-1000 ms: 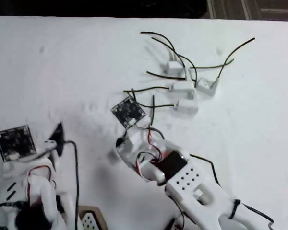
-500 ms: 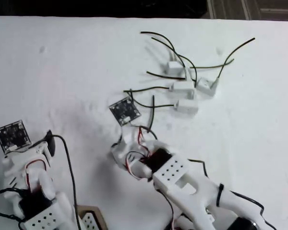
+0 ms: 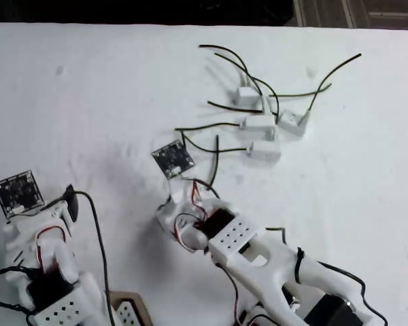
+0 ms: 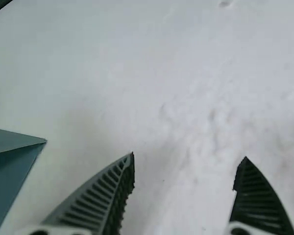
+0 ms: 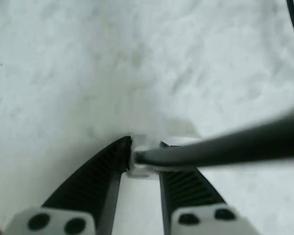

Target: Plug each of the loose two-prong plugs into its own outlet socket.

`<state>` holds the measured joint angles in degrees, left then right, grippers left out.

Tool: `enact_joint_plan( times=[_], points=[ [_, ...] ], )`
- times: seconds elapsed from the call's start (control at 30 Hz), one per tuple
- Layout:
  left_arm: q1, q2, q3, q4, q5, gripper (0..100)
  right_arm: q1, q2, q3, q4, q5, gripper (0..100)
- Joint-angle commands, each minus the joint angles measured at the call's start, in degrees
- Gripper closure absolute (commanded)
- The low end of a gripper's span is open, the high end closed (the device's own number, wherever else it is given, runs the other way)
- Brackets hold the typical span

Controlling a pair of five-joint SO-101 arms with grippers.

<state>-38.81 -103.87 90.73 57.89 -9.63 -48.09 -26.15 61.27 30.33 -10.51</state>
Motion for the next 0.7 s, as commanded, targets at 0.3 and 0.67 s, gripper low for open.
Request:
enact_joint_plan(
  times=[0.3, 0.67],
  points=[
    [-0.5, -0.7, -0.4, -0.5, -0.6, 68, -3.7, 0.4, 8.9, -5.1, 9.8, 98.1],
    [-0.5, -0.7, -0.4, -0.5, -0.6, 68, -3.8, 0.7, 7.7, -1.5, 24.4, 98.1]
  ],
)
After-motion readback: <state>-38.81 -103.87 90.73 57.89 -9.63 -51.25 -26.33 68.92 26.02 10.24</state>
